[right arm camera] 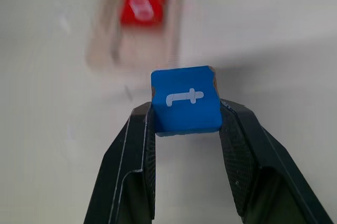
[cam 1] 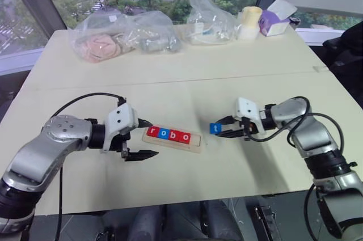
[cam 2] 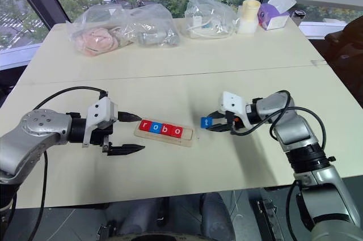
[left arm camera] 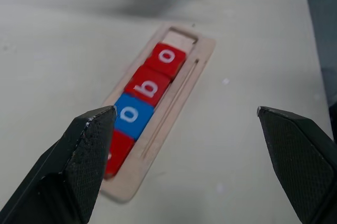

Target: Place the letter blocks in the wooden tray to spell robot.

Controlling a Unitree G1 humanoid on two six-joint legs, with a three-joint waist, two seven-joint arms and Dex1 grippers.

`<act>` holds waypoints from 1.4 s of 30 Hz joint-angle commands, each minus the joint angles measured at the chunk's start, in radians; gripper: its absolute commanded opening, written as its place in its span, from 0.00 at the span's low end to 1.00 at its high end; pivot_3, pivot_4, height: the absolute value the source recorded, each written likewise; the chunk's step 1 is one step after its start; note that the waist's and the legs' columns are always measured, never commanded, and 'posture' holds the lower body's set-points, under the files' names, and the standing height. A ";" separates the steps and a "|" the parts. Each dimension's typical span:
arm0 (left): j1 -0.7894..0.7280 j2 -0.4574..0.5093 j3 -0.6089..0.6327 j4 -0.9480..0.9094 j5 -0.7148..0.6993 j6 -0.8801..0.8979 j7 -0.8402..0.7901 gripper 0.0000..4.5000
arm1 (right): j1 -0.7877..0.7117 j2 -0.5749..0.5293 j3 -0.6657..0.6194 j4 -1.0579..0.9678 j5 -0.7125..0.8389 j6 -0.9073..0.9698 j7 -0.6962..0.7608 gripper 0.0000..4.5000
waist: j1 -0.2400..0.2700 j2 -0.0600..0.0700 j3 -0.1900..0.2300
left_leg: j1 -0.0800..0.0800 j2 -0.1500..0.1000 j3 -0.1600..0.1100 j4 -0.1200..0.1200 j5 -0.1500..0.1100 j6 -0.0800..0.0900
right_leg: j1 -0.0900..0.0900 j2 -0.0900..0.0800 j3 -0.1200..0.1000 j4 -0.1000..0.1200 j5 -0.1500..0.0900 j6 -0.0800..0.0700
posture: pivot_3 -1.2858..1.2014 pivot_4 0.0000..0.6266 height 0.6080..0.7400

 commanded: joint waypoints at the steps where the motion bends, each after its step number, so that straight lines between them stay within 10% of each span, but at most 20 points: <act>1: -0.007 0.004 0.015 0.002 0.007 -0.018 0.001 1.00 | 0.013 0.014 0.030 -0.155 0.014 0.138 -0.066 0.25 | 0.003 0.000 0.000 | -0.001 0.000 0.000 0.000 0.000 0.000 | 0.000 -0.001 0.000 -0.001 0.000 0.000 | 0.52 0.24 1.00; 42: 0.019 -0.077 -0.017 0.010 0.050 -0.060 0.028 1.00 | 0.056 0.008 0.132 -0.298 0.044 0.345 -0.290 0.25 | -0.001 0.000 0.000 | -0.004 -0.001 0.000 0.001 0.000 0.000 | -0.002 0.000 0.000 -0.002 0.001 0.000 | 0.52 0.24 1.00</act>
